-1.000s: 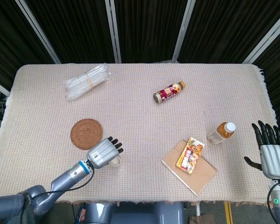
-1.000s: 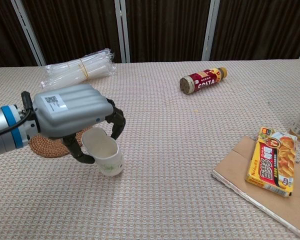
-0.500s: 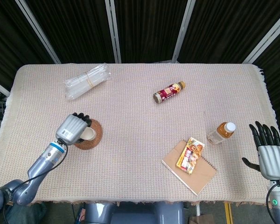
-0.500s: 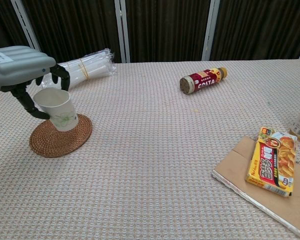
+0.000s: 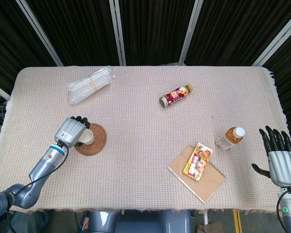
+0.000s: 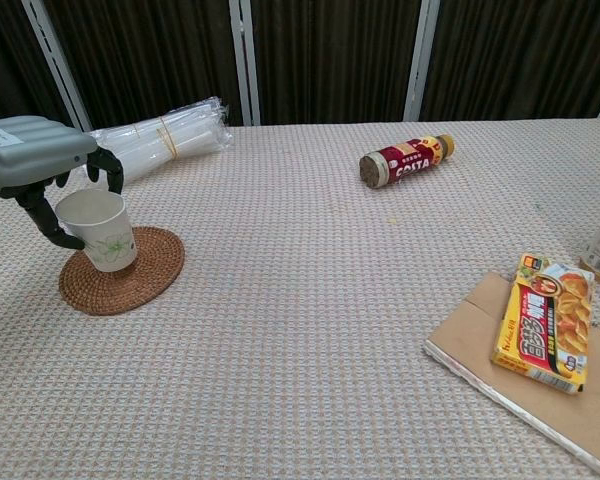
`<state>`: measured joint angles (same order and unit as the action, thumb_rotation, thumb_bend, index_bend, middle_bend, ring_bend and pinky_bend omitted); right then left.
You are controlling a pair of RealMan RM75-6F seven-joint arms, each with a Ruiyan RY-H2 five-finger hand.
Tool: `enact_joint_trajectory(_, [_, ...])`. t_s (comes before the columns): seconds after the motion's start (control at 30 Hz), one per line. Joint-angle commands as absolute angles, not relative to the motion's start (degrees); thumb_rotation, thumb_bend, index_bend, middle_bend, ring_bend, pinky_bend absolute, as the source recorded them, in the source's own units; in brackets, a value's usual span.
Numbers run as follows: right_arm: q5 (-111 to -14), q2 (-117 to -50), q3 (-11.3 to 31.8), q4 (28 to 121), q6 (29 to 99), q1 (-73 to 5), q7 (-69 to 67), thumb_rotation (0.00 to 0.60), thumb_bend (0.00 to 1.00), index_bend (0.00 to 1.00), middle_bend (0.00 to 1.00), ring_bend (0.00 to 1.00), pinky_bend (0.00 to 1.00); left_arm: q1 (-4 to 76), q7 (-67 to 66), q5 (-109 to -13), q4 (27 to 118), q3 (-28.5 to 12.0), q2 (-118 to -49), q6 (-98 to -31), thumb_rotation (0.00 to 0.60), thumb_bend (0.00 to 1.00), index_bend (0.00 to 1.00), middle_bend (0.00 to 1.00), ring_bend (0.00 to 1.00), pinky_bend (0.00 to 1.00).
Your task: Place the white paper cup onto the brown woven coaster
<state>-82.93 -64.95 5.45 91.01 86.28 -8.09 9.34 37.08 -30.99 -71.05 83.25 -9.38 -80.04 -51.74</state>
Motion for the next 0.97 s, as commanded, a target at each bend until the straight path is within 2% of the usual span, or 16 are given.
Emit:
enact_joint_trajectory(0.03, [-82.9,-64.8,5.6,91.0,86.3,-8.0,9.1,0.6,0.0,0.0,0.0,0.0,0.0,37.5,-31.2,-70.5,82.8,-8.9,-80.7,-51.7,0.6,0.0,0.15,0.04,0.04,0.27])
enact_joint_trajectory(0.13, [-82.8,-64.8,5.7,90.9,86.2,-7.9,9.0,0.6,0.0,0.0,0.0,0.0,0.0,37.7,-31.9,-69.6,84.1,-8.5,-80.0,-51.7,0.6,0.0,0.02,0.0,0.0,0.14])
enact_joint_trajectory(0.33, [-83.5,-64.5,5.6,91.3,86.5,-7.6,8.2,0.6,0.0,0.0,0.0,0.0,0.0,36.0,-33.1,-69.3,91.4,-8.3,-75.8,-55.6,0.6,0.0,0.0,0.0,0.0,0.03])
enact_joint_trajectory(0.4, [-84.1,-64.3,5.4,91.5,86.9,-7.4,7.6,0.6,0.0,0.0,0.0,0.0,0.0,34.5,-32.0,-69.6,96.0,-8.6,-72.8,-58.1,0.6,0.0,0.0,0.0,0.0,0.01])
enact_joint_trajectory(0.47, [-84.8,-64.0,5.2,91.8,87.3,-7.1,6.8,0.6,0.0,0.0,0.0,0.0,0.0,31.5,-30.2,-72.3,101.8,-8.5,-68.5,-63.5,0.6,0.0,0.0,0.0,0.0,0.0])
enact_joint_trajectory(0.63, [-86.2,-63.5,4.7,92.2,87.6,-6.9,5.4,0.6,0.0,0.0,0.0,0.0,0.0,24.5,-26.0,-76.9,107.9,-6.9,-63.2,-74.3,0.6,0.0,0.0,0.0,0.0,0.0])
enact_joint_trajectory(0.8, [-86.4,-63.0,4.4,92.1,87.0,-6.9,3.6,0.6,0.0,0.0,0.0,0.0,0.0,15.9,-24.6,-78.3,109.9,-3.4,-63.7,-85.7,0.6,0.0,0.0,0.0,0.0,0.0])
enact_joint_trajectory(0.97, [-86.5,-62.3,4.5,91.7,86.9,-6.8,1.0,0.6,0.0,0.0,0.0,0.0,0.0,10.7,-22.0,-81.0,106.8,-0.3,-66.3,-91.3,0.6,0.0,0.0,0.0,0.0,0.0])
